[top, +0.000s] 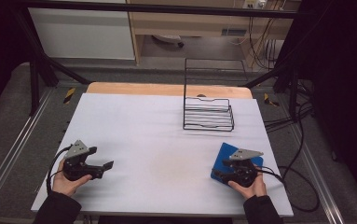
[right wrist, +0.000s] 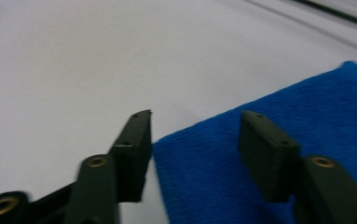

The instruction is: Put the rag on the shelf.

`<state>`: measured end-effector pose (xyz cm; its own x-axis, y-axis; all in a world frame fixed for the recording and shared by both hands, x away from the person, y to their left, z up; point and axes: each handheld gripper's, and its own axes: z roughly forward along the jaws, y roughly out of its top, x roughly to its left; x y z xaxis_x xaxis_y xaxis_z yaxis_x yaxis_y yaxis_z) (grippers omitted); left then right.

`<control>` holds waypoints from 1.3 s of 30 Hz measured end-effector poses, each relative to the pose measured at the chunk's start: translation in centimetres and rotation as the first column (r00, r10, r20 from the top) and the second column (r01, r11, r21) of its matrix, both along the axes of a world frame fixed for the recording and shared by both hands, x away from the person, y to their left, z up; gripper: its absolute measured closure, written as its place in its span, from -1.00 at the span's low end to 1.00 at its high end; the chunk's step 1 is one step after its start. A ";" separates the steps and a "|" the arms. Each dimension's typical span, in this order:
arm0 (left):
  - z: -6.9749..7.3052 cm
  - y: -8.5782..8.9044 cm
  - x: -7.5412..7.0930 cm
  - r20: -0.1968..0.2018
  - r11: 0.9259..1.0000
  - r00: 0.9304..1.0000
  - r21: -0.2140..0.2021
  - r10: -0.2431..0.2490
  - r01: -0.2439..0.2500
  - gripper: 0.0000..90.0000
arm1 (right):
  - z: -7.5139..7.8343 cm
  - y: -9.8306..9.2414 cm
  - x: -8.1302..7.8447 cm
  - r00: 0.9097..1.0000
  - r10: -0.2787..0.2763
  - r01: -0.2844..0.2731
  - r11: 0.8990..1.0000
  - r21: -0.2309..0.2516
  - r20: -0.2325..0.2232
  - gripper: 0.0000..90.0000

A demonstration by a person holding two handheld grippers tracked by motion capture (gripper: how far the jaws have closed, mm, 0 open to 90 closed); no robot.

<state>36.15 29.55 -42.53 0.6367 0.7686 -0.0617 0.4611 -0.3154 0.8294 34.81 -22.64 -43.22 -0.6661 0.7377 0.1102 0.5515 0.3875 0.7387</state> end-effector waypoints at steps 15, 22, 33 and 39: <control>-0.1 -0.1 0.0 -0.005 1.000 1.000 -0.001 -0.004 0.004 -0.81 | -1.6 1.6 -0.4 0.995 0.100 -0.096 0.987 -0.126 0.021 0.61; -0.1 -0.1 0.0 -0.007 1.000 1.000 0.002 -0.003 0.003 -0.80 | -1.5 1.5 -0.2 0.997 0.076 -0.072 0.988 -0.138 0.022 0.90; -0.2 -0.1 0.2 -0.012 1.000 1.000 0.003 0.002 -0.002 -0.80 | 0.1 2.7 1.4 0.998 0.048 -0.046 0.997 -0.068 0.034 0.92; -0.1 0.0 0.2 -0.010 1.000 1.000 0.000 0.003 -0.003 -0.80 | 0.3 5.7 5.0 1.000 -0.003 0.003 0.999 -0.052 0.013 0.92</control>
